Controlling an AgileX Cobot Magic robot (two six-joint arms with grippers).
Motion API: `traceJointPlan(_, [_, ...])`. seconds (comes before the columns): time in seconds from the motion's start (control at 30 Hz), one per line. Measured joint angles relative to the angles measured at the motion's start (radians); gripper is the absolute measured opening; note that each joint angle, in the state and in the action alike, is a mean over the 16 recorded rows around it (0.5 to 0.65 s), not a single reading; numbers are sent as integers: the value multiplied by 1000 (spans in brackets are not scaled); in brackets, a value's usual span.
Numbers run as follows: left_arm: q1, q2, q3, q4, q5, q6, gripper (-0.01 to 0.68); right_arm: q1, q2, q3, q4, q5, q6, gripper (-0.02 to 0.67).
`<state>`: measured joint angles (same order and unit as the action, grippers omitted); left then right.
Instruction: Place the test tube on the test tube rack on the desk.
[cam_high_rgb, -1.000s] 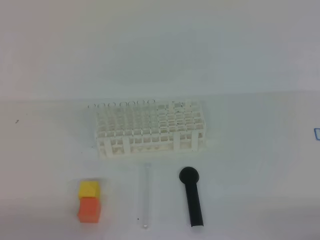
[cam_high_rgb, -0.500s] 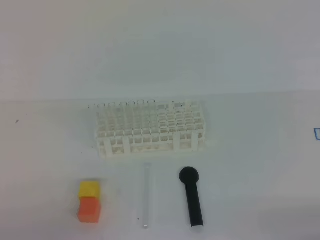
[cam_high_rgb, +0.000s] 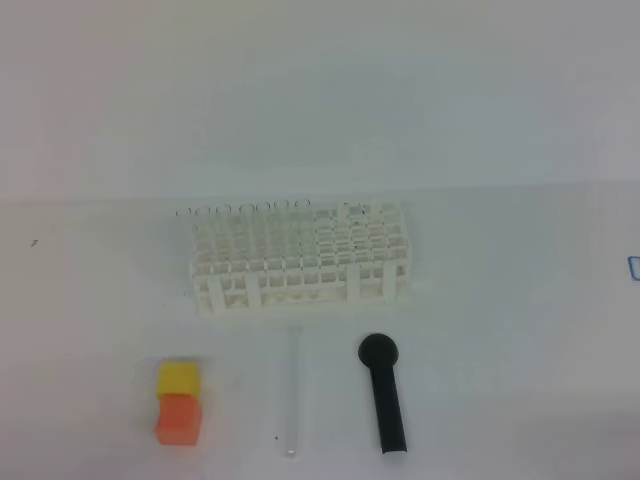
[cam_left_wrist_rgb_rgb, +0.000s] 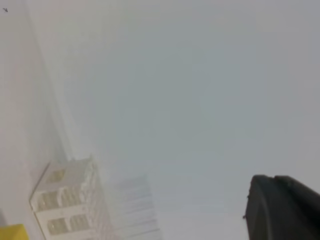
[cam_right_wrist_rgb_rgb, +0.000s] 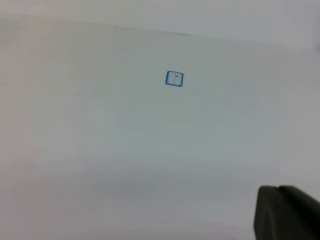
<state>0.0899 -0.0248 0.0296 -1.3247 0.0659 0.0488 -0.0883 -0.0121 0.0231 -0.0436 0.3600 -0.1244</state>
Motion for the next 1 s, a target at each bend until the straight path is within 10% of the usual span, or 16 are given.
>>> traceJointPlan(0.57, [0,16,-211,109,390,452,0,0,0,0,0,0,0,-1])
traceJointPlan(1.0, [-54,258,-583,667,772,315,0,0,0,0,0,0,0,-1])
